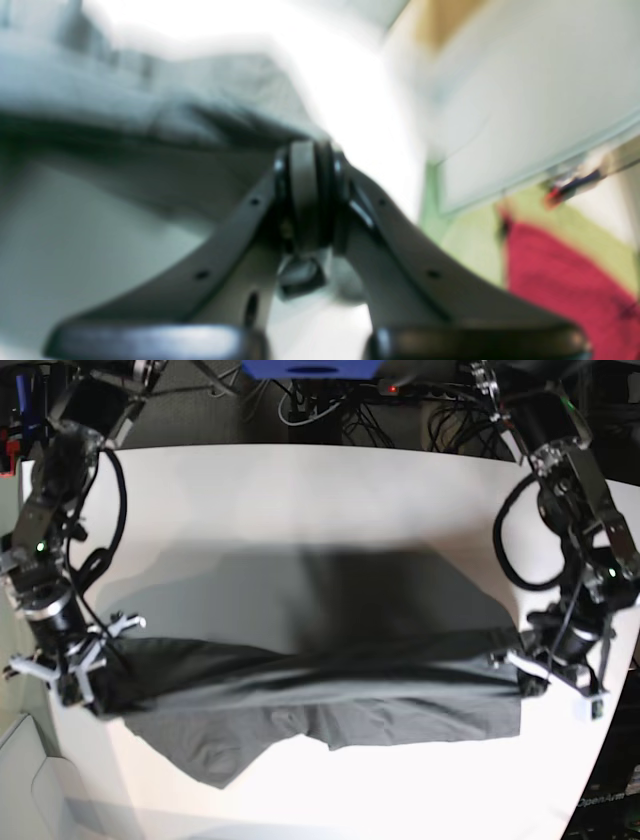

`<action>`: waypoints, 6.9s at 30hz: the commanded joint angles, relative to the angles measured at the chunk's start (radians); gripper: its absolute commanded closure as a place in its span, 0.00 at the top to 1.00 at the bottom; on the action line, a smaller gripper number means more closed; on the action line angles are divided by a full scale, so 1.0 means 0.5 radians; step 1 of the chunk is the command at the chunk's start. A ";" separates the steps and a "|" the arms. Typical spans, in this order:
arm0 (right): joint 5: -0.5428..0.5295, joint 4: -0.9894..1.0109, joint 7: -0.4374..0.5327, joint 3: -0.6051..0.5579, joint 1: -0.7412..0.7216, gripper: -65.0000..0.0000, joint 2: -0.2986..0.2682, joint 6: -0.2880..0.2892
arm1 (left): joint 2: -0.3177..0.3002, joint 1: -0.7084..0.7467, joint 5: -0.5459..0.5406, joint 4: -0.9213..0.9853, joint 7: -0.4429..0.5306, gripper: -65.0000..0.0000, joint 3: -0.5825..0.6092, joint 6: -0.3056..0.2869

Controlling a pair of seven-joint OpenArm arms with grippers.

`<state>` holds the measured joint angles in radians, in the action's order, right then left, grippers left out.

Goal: Layout the t-shirt on the table in an organized manner, then fold the t-shirt properly
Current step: 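Lift the shirt with both grippers and swing it up and back down, then lay the shirt flat on the table and release with both grippers, then grasp the shirt's side edge with the right gripper and smooth it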

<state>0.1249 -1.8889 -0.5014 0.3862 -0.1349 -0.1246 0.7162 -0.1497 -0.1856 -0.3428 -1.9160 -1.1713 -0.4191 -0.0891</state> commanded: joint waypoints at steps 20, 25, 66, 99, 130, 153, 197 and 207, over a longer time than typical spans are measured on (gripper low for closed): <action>0.071 0.170 -0.082 0.079 -1.229 0.01 -0.188 -0.036 | -0.230 -1.376 0.006 0.866 0.435 0.00 0.435 0.014; 0.071 0.097 -0.082 0.088 -1.226 0.01 -0.219 -0.036 | -0.285 -1.349 0.000 0.799 0.411 0.00 0.428 0.011; -0.086 0.907 -0.008 -0.243 -2.009 0.01 -0.369 -0.036 | -0.230 -1.840 -0.200 1.391 0.963 0.00 0.576 0.014; -0.233 -0.268 -0.119 -0.160 0.845 0.01 0.380 -0.036 | -0.445 0.345 -0.534 0.682 0.742 0.00 -0.213 0.008; -0.224 -0.262 -0.119 -0.320 1.419 0.31 -0.081 -0.036 | -0.482 0.940 -0.540 0.630 0.478 0.42 -0.216 0.008; 0.089 0.769 -0.585 -0.347 -0.450 0.01 0.030 -0.036 | -0.227 0.032 -0.261 1.296 0.739 0.05 0.180 0.014; 0.289 0.284 -0.042 -0.544 0.483 0.01 0.094 -0.036 | -0.328 0.545 0.116 0.697 0.374 0.00 0.171 0.011; 0.298 0.603 -0.358 -0.495 -0.189 0.01 0.036 -0.036 | -0.251 0.324 0.129 0.565 0.248 0.00 -0.069 0.011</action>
<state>0.2687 -1.5726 -0.6872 0.1299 -0.2104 -0.0895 0.7078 -0.2626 -0.0063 -0.2768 -1.6245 -1.0649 -0.4500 -0.0875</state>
